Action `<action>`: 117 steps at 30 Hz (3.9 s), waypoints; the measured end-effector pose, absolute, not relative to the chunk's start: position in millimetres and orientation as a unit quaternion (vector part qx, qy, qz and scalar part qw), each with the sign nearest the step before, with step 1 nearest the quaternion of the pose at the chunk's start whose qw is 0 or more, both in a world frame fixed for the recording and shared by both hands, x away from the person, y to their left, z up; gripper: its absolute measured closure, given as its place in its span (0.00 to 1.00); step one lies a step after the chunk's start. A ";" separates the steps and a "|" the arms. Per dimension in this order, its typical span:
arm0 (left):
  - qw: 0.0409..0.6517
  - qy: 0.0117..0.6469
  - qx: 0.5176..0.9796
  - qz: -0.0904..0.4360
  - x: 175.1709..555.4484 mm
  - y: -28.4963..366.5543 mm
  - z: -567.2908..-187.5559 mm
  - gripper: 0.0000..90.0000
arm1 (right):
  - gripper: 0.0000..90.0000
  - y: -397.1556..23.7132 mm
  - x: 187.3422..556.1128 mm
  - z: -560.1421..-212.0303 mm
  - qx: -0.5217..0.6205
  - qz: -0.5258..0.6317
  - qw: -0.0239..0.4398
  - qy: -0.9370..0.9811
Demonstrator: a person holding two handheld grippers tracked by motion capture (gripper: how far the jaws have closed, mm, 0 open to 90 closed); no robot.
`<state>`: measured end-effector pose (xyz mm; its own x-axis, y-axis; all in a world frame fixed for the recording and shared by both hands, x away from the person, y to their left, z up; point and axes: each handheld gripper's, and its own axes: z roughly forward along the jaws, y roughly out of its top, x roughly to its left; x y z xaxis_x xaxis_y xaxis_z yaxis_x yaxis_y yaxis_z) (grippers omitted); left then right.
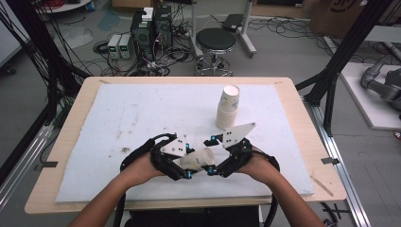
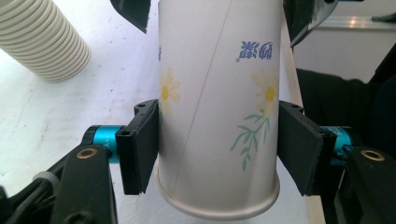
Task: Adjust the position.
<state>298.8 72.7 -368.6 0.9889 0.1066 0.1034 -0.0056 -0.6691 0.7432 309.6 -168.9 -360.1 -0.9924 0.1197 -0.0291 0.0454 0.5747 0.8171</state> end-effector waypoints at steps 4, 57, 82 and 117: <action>0.392 0.020 0.917 0.067 300.0 70.2 -364.1 0.39 | 0.23 -167.1 310.1 -362.0 0.039 0.448 0.040 0.892; 0.621 0.084 0.779 0.024 291.5 114.3 -394.0 0.19 | 0.40 -193.1 299.5 -376.3 0.038 0.496 0.028 0.867; 0.643 0.068 0.762 0.003 287.7 102.9 -405.3 0.20 | 0.40 -204.2 291.3 -384.2 0.038 0.567 -0.001 0.823; 0.556 0.066 0.828 0.022 290.8 105.4 -370.7 0.33 | 0.25 -193.6 292.5 -369.5 0.066 0.535 0.025 0.842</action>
<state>290.8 105.4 -370.7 0.9904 0.1329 -0.0373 0.0850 -0.3737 0.9236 292.5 -193.6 -369.5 -0.9902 0.1370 0.0287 0.0841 0.4181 0.9045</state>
